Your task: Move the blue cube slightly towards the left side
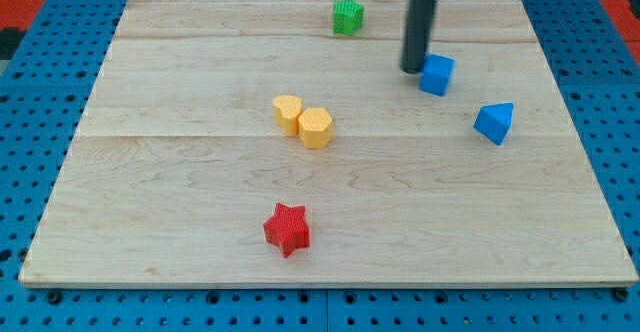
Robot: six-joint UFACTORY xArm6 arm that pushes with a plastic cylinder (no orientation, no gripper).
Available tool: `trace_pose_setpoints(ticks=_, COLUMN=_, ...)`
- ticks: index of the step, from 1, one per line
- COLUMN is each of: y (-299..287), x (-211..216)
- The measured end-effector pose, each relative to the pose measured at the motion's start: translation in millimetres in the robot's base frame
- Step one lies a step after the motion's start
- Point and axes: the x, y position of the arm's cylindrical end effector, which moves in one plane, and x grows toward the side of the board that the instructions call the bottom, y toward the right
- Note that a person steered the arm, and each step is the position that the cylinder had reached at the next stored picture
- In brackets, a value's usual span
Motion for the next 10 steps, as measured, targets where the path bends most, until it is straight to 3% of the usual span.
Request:
trace_pose_setpoints(ticks=4, y=114, x=2)
trace_pose_setpoints(ticks=6, y=77, x=12)
trace_pose_setpoints(ticks=9, y=90, x=8)
trace_pose_setpoints(ticks=10, y=80, x=-23)
